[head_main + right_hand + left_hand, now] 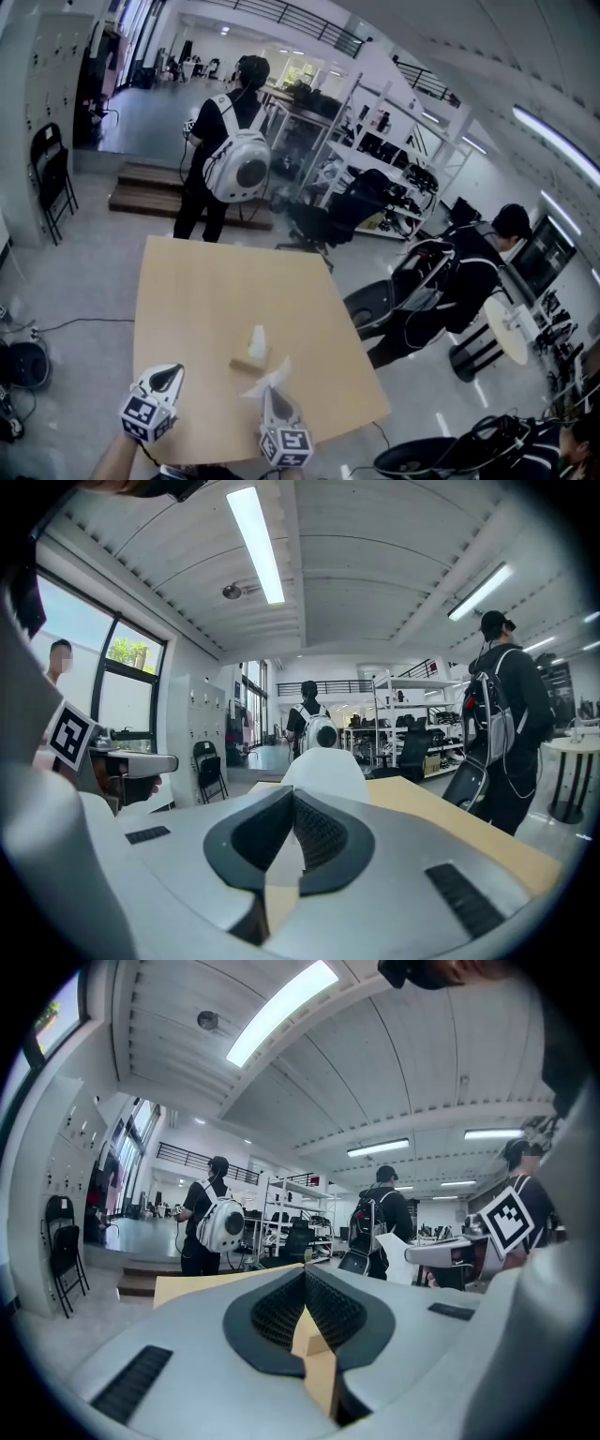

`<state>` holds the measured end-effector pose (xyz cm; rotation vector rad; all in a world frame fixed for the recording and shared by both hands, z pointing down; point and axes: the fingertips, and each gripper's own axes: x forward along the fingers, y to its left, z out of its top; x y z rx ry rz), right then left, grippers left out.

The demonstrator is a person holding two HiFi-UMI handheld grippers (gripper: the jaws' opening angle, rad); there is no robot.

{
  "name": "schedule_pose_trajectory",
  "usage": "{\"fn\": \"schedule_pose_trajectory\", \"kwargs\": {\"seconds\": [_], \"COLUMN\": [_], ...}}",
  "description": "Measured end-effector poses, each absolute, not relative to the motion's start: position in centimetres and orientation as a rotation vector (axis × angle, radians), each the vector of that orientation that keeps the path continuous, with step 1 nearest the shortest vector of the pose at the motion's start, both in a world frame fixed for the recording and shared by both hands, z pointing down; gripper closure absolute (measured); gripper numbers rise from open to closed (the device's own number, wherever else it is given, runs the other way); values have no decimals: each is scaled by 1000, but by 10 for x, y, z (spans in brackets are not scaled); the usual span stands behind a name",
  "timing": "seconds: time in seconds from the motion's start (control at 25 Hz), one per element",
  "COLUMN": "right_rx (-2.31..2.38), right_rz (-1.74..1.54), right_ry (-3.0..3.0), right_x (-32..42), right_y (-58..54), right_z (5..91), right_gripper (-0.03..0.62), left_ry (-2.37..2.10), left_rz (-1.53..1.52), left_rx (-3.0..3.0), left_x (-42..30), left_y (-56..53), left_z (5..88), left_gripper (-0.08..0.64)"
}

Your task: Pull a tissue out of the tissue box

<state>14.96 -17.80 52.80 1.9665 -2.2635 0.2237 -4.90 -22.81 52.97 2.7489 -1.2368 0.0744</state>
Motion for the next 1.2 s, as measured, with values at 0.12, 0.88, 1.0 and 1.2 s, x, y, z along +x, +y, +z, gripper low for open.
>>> {"fn": "schedule_pose_trajectory", "kwargs": {"seconds": [0.12, 0.88, 1.0, 1.2], "right_rx": [1964, 1949, 1933, 1922], "right_rz": [235, 210, 214, 209], "right_ry": [-2268, -2355, -2368, -2392], "right_x": [146, 157, 162, 171], "right_y": [-171, -172, -177, -183], "right_z": [528, 520, 520, 518], "right_gripper": [580, 580, 580, 580], "left_ry": [-1242, -1307, -1323, -1343], "left_rz": [61, 47, 42, 36], "left_rx": [2746, 2720, 2713, 2716], "left_x": [-53, -41, -38, -30], "left_y": [-225, -232, -235, -239], "left_z": [526, 524, 524, 519], "left_gripper": [552, 552, 552, 552]}}
